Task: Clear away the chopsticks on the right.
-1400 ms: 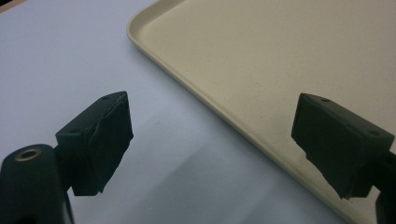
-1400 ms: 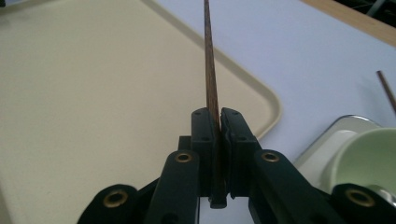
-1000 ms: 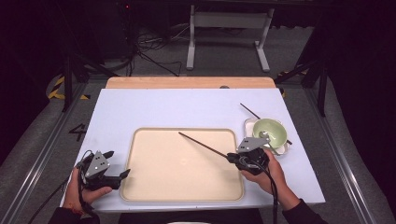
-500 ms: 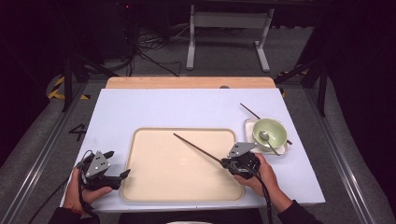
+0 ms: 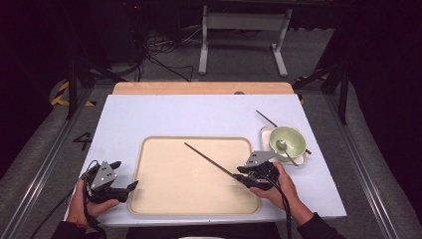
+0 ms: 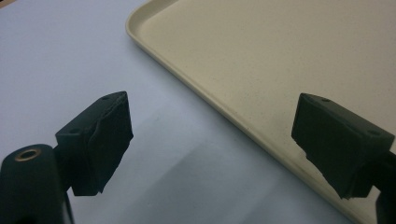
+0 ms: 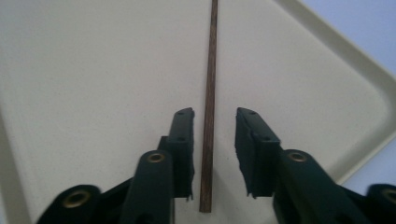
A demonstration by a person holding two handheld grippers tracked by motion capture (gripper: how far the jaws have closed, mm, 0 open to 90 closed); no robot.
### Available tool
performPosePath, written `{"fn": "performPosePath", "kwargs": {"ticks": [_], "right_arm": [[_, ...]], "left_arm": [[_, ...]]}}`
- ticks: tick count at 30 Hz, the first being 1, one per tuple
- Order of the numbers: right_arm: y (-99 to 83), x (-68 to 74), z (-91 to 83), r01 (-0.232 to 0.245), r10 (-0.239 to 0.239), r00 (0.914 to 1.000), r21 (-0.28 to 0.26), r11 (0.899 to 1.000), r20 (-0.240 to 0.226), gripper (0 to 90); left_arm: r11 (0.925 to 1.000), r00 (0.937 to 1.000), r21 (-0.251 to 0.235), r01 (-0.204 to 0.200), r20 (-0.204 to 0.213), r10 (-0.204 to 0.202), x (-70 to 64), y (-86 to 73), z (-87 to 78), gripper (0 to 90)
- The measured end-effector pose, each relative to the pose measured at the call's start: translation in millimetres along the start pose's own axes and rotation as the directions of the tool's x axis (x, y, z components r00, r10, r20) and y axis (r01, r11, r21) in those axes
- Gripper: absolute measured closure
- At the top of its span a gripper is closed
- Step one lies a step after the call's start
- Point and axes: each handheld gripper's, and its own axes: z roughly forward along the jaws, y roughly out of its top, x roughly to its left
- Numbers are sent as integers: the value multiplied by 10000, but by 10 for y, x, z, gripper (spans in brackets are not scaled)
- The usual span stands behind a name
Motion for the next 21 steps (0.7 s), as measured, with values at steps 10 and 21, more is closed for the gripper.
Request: {"fn": "performPosePath", "kwargs": {"ticks": [10,21], "right_arm": [[80,31,-251,650,-642,9979,-962,9932,112,484],[112,-92,-615,771,-614,9940,-1815,9804,907,217]], "left_arm": [[10000,10000,87,11,-11,-11,0,0,6,133],[9999,10000,130,-28,-4,28,-7,2,12,129]]}}
